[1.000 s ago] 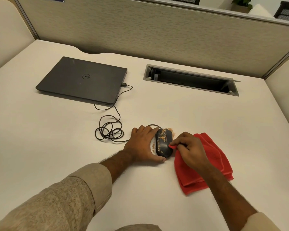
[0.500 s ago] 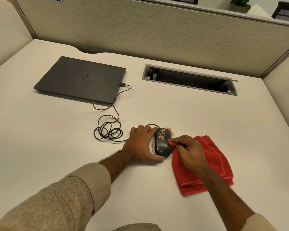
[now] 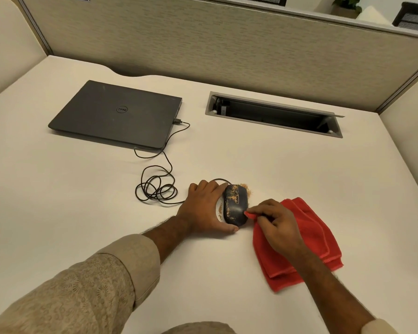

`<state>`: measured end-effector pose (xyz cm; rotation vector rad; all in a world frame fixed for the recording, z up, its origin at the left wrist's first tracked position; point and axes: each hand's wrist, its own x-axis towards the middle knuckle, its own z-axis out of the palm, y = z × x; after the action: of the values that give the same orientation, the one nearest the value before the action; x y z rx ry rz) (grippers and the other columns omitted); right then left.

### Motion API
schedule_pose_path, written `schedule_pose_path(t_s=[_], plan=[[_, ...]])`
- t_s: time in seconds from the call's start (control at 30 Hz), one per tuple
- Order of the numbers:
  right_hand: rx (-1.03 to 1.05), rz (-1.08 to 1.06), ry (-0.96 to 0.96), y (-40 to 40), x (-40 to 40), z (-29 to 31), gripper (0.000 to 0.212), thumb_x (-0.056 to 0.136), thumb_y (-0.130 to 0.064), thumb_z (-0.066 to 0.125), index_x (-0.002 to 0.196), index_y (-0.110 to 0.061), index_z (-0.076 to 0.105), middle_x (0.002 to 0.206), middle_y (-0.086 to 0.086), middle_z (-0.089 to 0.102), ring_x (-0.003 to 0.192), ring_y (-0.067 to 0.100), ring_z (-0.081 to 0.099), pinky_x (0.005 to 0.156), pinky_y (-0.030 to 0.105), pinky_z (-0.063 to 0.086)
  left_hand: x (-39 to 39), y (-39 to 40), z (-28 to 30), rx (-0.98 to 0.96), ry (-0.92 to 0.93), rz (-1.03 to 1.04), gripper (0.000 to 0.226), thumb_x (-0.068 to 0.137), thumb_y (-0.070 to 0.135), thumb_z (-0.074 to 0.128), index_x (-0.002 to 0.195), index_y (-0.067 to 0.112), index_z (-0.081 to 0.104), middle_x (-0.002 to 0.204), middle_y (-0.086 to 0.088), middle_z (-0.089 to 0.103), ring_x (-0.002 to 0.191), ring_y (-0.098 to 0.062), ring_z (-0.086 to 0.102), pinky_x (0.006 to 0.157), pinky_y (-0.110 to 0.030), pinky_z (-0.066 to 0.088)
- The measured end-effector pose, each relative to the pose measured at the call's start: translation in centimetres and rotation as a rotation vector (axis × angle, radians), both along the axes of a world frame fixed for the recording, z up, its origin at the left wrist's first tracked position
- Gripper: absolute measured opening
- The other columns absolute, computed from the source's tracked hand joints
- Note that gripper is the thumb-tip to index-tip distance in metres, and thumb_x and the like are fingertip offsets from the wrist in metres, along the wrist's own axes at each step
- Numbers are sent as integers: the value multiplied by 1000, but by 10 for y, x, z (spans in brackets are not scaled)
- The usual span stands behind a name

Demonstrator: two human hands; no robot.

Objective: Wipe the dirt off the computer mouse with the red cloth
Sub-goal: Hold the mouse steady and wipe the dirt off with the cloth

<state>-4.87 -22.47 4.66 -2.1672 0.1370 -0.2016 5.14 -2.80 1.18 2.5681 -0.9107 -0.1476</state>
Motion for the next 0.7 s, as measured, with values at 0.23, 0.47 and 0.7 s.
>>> schedule_pose_path(t_s=[0.23,0.47,0.7], plan=[[-100,72,51,8,1,6,26,74,-6,59,82,-21,78,79,-8,64,69,12,61,60,26,46,-1,0,1,-16,-11,2,113,51,89,57,142,25,40,121,13,48,109,-15,41,98,-36,31],[-135,40,49,38,-4,14,21,85,-16,58,100,-30,63,93,-19,65,89,-1,59,73,8,40,-4,-1,3,-88,-32,32,104,50,87,57,135,28,43,112,15,48,101,-13,41,92,-36,33],[-208,96,54,51,-4,16,19,88,-11,62,100,-22,72,93,-12,64,89,2,58,78,14,44,3,0,-6,-45,-10,-13,106,52,85,57,138,26,39,114,8,49,103,-17,41,91,-36,29]])
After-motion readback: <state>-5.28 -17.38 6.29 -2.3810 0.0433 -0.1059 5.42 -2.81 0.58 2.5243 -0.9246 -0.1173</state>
